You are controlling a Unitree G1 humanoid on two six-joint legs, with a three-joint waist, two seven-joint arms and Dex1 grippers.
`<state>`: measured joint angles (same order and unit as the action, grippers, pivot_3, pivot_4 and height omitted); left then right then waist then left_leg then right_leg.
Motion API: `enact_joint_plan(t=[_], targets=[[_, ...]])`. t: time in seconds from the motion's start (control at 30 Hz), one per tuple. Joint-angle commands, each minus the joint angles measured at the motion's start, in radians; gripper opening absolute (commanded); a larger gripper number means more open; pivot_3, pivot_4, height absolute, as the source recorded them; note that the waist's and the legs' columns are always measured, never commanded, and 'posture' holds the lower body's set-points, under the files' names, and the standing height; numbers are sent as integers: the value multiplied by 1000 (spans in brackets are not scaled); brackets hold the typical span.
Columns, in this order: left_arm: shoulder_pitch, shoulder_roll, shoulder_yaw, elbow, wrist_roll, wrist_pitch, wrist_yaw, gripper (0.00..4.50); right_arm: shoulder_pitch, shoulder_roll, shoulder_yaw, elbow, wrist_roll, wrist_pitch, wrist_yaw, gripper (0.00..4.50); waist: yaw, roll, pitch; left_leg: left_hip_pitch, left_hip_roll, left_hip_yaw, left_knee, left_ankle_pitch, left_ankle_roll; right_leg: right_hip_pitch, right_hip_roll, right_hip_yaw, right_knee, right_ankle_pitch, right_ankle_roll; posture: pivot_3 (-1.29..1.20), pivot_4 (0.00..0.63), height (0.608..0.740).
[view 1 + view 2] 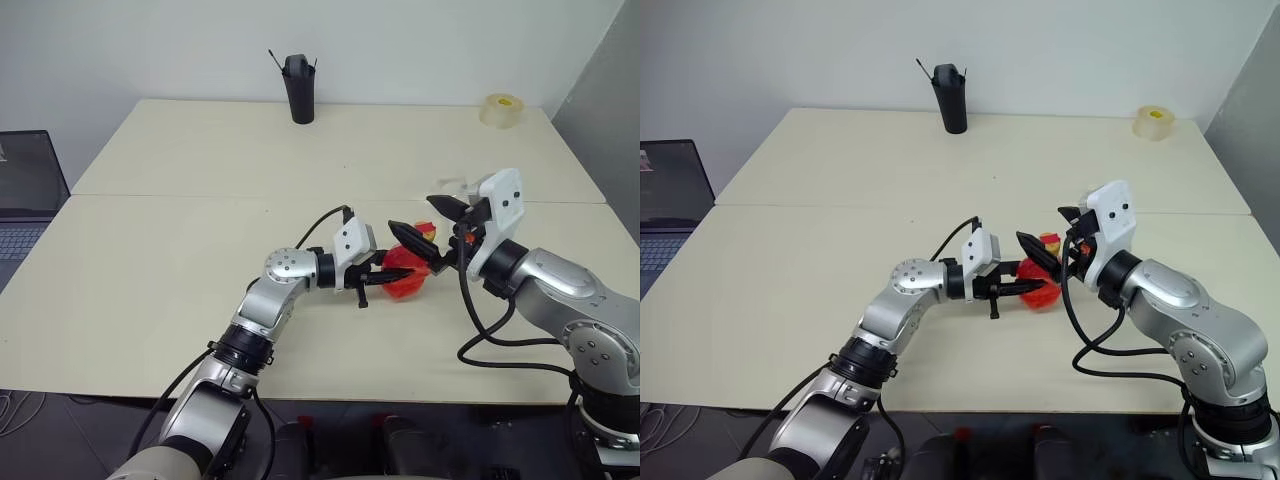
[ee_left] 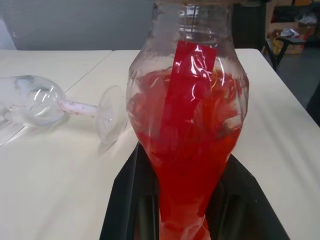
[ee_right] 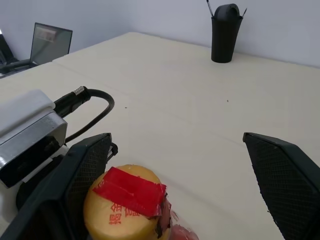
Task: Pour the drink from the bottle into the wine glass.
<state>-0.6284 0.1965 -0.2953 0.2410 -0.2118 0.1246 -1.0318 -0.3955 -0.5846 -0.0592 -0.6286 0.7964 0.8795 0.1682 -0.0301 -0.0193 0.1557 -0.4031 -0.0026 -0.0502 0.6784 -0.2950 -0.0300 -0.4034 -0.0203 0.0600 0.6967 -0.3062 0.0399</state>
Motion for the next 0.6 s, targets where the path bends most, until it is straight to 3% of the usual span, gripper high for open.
enact_joint_plan(t=[0.03, 0.6], targets=[[-11, -5, 13, -50, -10, -22, 1, 742, 17, -15, -60, -22, -20, -22, 13, 4500, 0, 0, 0, 0, 0, 0, 0, 0, 0, 0, 0, 0, 0, 0, 0, 0, 150, 740], [-21, -6, 18, -29, 2, -29, -3, 742, 154, -56, -152, -130, 76, 9, 72, 4500, -1, 0, 0, 0, 0, 0, 0, 0, 0, 0, 0, 0, 0, 0, 0, 0, 150, 740]])
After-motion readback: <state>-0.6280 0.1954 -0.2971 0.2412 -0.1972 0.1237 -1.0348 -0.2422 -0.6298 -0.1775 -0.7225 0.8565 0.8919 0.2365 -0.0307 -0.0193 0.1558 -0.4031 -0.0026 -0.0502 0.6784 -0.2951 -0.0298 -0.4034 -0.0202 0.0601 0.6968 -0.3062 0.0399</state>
